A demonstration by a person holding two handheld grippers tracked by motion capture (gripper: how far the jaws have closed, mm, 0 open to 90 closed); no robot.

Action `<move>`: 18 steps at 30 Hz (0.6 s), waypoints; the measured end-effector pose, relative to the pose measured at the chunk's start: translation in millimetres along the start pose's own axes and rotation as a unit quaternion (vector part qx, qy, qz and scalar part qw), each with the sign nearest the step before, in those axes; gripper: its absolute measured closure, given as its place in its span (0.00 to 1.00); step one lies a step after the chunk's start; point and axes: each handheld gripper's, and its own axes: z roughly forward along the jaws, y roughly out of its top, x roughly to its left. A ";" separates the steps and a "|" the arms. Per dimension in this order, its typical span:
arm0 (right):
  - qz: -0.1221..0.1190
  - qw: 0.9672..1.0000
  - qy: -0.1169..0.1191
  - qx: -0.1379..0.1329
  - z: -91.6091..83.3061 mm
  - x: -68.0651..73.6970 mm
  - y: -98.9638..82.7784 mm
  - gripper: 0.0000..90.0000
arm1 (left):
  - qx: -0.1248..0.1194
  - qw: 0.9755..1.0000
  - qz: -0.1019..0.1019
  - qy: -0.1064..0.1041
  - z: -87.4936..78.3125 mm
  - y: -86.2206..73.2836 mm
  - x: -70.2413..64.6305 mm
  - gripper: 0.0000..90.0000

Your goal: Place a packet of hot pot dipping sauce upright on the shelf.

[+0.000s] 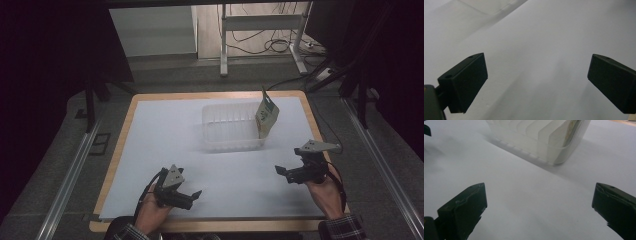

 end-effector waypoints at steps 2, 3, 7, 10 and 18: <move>0.001 1.000 0.000 -0.003 -0.5 0.4 -1.9 0.00 | 0.000 1.000 0.000 0.000 0.0 -0.2 -0.4 0.03; 0.000 1.000 -0.002 -0.002 -0.8 0.7 -2.7 0.00 | 0.001 1.000 0.000 0.000 0.0 -0.3 -0.5 0.03; 0.002 1.000 0.000 0.001 -1.2 2.0 -6.1 0.00 | 0.002 1.000 -0.001 0.001 -0.1 -0.9 -0.8 0.03; -0.003 1.000 0.000 0.007 -1.0 3.2 -8.7 0.00 | 0.002 1.000 -0.002 0.002 -0.4 -1.3 -0.7 0.03; -0.012 1.000 -0.003 0.022 0.3 5.5 -15.8 0.00 | 0.004 1.000 0.000 0.003 -0.4 -1.8 -0.7 0.03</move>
